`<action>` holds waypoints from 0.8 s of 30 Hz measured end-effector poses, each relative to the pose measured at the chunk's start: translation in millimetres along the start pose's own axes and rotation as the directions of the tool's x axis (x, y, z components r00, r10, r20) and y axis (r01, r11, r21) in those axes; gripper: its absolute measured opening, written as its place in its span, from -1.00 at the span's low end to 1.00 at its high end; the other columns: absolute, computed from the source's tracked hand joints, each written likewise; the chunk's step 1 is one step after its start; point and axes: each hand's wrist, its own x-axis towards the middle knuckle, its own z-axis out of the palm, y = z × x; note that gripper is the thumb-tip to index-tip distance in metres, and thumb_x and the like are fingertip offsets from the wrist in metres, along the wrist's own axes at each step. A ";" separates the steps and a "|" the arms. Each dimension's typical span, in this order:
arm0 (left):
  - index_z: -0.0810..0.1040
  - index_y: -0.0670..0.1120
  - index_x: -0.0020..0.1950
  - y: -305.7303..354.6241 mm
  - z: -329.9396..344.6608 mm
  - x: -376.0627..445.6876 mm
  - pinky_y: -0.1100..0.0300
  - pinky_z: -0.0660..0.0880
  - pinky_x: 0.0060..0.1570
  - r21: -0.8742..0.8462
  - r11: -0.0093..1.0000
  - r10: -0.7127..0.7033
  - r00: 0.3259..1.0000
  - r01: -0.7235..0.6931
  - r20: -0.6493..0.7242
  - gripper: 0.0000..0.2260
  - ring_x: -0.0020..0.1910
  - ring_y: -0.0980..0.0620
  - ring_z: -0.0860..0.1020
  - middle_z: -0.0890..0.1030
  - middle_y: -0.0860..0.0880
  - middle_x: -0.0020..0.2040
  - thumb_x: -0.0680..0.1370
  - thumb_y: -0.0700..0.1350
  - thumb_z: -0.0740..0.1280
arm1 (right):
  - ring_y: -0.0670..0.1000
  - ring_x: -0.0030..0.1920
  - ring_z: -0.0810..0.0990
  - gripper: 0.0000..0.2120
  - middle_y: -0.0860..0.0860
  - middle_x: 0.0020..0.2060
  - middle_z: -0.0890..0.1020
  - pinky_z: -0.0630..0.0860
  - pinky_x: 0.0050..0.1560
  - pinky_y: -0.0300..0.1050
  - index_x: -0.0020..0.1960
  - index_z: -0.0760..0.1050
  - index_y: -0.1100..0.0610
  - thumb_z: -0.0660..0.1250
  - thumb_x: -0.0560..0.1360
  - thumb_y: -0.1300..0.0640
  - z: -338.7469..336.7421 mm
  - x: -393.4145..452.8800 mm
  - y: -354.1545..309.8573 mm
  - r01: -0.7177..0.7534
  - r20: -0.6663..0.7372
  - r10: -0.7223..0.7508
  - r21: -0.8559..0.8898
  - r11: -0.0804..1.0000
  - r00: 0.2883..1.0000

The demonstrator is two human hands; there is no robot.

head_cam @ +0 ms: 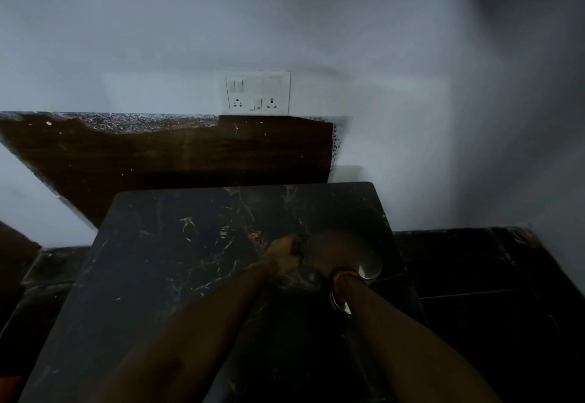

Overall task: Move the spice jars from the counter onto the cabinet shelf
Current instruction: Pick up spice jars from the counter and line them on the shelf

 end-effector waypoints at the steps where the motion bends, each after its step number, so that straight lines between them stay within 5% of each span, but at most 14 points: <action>1: 0.43 -0.07 0.41 -0.2 0.3 -0.5 0.28 0.41 0.01 -0.011 1.000 -0.002 1.000 0.002 -0.022 -0.60 0.14 0.07 0.51 0.55 -0.07 0.27 0.57 -0.19 0.36 | 0.19 0.36 0.38 -0.29 0.12 0.25 0.56 0.25 0.44 0.11 0.31 0.41 0.06 0.38 0.33 -0.36 -2.6 0.6 1.0 0.017 -0.007 -0.017 0.022 1.000 1.000; 8: 0.50 -0.10 0.24 -3.2 -0.2 -8.0 0.13 0.55 0.00 -0.375 0.926 -0.106 0.977 0.030 -0.183 -0.80 0.04 -0.01 0.58 0.58 -0.14 0.14 0.71 -0.11 0.14 | 0.13 0.26 0.49 -0.37 0.09 0.24 0.53 0.47 0.29 0.05 0.33 0.40 0.00 0.55 0.34 -0.09 -35.0 9.0 2.6 0.074 0.049 -0.101 0.389 0.918 0.994; 13: 0.53 -0.10 0.25 3.4 -6.2 -17.7 0.01 0.56 -0.03 -0.843 0.520 -0.295 0.955 0.139 -0.025 -0.61 0.11 -0.12 0.60 0.62 -0.20 0.18 0.71 0.09 0.04 | 0.07 0.19 0.51 -0.36 0.06 0.30 0.50 0.49 0.20 0.00 0.40 0.39 -0.05 0.54 0.39 0.11 -70.5 13.0 -4.7 0.148 0.047 -0.235 0.654 0.742 0.971; 17: 0.52 -0.07 0.32 13.4 -22.2 -25.7 -0.27 0.53 0.22 -0.973 0.075 -0.150 0.967 0.216 0.203 -0.61 0.27 -0.29 0.53 0.54 -0.28 0.29 0.64 0.16 0.17 | 0.13 0.30 0.48 -0.43 0.05 0.36 0.46 0.48 0.30 0.17 0.40 0.43 -0.02 0.44 0.42 0.22 -92.4 8.5 -10.1 0.156 -0.011 -0.315 0.885 0.438 0.949; 19: 0.52 -0.08 0.34 20.4 -26.7 -29.5 -0.27 0.52 0.22 -0.981 -0.004 -0.070 0.978 0.196 0.196 -0.59 0.30 -0.33 0.52 0.54 -0.31 0.31 0.62 0.14 0.21 | 0.11 0.28 0.52 -0.43 0.05 0.33 0.50 0.53 0.27 0.11 0.38 0.46 0.03 0.38 0.37 0.19 -101.6 6.2 -13.9 0.130 -0.036 -0.312 0.950 0.283 0.949; 24: 0.53 -0.11 0.35 34.0 -31.8 -34.1 -0.29 0.50 0.25 -0.998 -0.042 -0.007 0.999 0.040 0.041 -0.59 0.29 -0.32 0.54 0.61 -0.29 0.26 0.59 0.09 0.29 | 0.13 0.24 0.55 -0.44 0.12 0.27 0.57 0.53 0.22 0.05 0.36 0.49 0.14 0.31 0.35 0.14 -117.3 4.8 -29.1 0.142 -0.105 -0.255 0.981 0.132 0.961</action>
